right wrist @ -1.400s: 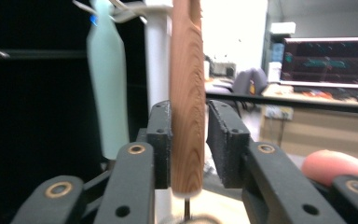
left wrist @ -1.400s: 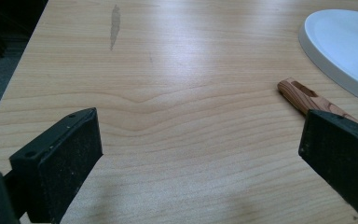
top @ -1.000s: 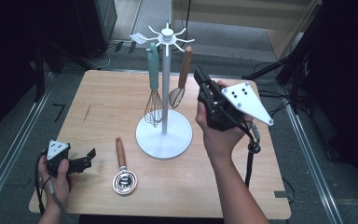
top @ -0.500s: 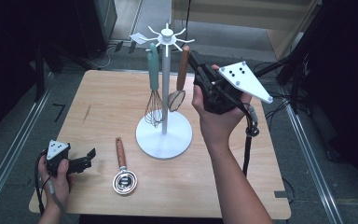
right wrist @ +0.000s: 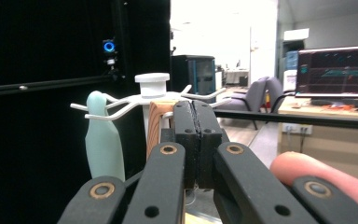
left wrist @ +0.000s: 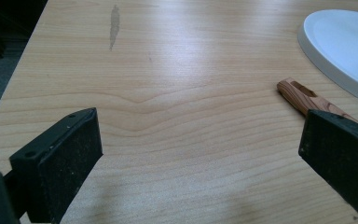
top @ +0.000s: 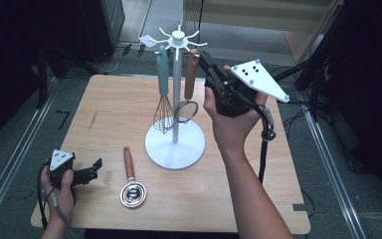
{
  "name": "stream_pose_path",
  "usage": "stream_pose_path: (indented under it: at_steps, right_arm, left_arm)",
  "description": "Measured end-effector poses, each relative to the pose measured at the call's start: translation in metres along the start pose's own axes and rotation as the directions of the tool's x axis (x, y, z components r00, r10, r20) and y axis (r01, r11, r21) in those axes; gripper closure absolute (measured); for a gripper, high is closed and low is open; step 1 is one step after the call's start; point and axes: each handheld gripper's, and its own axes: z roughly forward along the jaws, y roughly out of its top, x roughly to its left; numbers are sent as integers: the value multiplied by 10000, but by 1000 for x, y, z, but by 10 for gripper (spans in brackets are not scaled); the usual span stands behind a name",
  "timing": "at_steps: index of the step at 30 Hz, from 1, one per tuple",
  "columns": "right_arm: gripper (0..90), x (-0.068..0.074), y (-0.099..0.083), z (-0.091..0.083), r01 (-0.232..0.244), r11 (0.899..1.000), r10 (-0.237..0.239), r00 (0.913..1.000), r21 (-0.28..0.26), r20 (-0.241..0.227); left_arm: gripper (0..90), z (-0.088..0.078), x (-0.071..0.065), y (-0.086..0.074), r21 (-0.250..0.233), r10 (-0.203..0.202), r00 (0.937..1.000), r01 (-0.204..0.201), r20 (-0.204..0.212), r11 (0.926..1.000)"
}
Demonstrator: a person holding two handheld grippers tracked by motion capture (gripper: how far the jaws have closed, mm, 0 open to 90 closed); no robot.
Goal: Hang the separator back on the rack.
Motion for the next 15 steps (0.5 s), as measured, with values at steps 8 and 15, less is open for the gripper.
stream_pose_path:
  at_steps: [8,15]
  right_arm:
    - [900,6,-2,0,58,10000,-58,9995,-7,-318]
    - [900,15,-3,-1,166,9999,-164,9980,15,-607]
  left_arm:
    - [0,0,0,0,3,-1,10000,1,6,10000]
    - [0,0,0,0,0,-2,10000,2,19,10000]
